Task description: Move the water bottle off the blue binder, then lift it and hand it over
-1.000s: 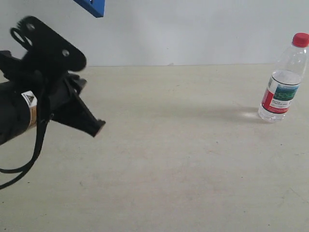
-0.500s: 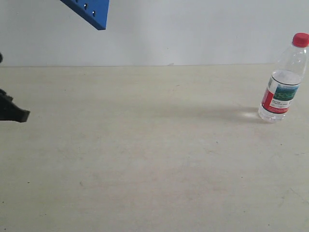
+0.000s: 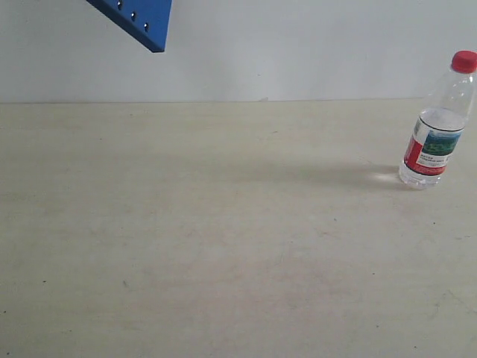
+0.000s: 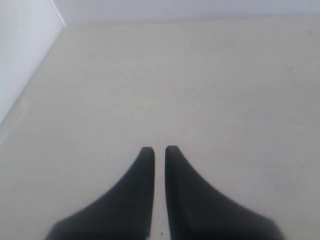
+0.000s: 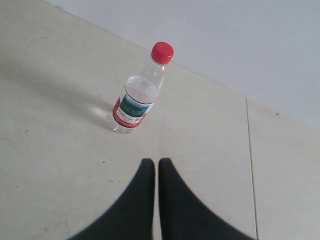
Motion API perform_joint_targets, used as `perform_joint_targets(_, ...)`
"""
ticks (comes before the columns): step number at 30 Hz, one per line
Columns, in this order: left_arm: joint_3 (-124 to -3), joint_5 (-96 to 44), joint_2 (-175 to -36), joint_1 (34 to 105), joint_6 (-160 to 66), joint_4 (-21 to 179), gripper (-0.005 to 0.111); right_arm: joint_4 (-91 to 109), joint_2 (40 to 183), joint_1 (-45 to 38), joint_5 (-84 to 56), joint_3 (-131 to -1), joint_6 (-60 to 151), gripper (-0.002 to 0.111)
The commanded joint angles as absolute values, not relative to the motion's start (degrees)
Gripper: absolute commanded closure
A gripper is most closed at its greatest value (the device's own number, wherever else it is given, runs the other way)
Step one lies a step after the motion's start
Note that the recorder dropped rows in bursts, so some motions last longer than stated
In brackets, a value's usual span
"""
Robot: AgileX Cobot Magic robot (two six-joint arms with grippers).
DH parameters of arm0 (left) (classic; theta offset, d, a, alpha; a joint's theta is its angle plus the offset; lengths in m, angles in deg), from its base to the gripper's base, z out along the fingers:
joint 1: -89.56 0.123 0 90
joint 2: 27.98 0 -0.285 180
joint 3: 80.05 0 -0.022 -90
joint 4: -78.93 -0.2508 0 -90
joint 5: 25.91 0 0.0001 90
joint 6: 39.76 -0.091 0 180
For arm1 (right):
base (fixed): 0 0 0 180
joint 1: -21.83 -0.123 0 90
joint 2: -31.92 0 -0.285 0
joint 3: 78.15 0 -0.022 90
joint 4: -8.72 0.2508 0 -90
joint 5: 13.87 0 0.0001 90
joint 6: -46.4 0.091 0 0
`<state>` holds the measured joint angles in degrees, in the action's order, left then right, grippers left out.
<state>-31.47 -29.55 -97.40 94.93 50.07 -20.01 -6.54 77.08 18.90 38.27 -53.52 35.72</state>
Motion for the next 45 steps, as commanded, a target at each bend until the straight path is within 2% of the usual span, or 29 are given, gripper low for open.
perform_joint_targets(1, -27.1, -24.7, -81.4, 95.1, 51.2, -19.3, 0.101, -6.5, 76.9, 18.9, 37.8, -53.4, 35.8, 0.108)
perform_joint_targets(9, -19.9, -15.3, -53.1, 95.1, 61.9, -19.3, 0.101, -6.1, 76.9, 18.9, 37.8, -53.4, 35.8, 0.108)
perform_joint_targets(12, -16.4, -13.1, -46.5, 95.1, 63.0, -19.3, 0.101, -5.3, 76.9, 18.9, 37.8, -53.4, 35.8, 0.108)
perform_joint_targets(15, -12.0, -16.7, -42.4, 95.1, 65.6, -19.3, 0.101, -4.4, 76.9, 18.9, 37.8, -53.4, 35.8, 0.108)
perform_joint_targets(21, -2.8, -23.6, -41.0, 95.1, 73.1, -19.3, 0.101, -1.2, 76.9, 18.9, 37.8, -53.4, 34.7, 0.108)
perform_joint_targets(26, -2.8, -22.1, -41.2, 95.1, 72.4, -21.0, 0.101, -0.4, 76.9, 18.9, 37.9, -53.4, 34.0, 0.108)
perform_joint_targets(31, -2.8, -28.1, -41.3, 95.1, 75.7, -18.6, 0.101, -0.2, 76.9, 18.9, 37.9, -53.4, 33.9, 0.108)
perform_joint_targets(35, -2.8, -43.9, -41.5, 95.1, 78.3, -4.3, 0.101, 0.5, 76.9, 18.9, 37.9, -53.4, 33.9, 0.108)
perform_joint_targets(39, -2.8, -61.6, -41.5, 95.1, 77.7, 18.7, 0.101, 0.8, 76.9, 18.9, 37.9, -53.4, 33.7, 0.108)
perform_joint_targets(43, -2.8, -60.0, -41.6, 95.1, 73.2, 25.9, 0.101, 0.8, 76.9, 18.9, 37.9, -53.4, 33.3, 0.108)
perform_joint_targets(45, -2.8, -55.0, -42.1, 95.1, 58.2, 31.6, 0.101, 0.8, 76.9, 18.9, 37.9, -53.4, 32.8, 0.108)
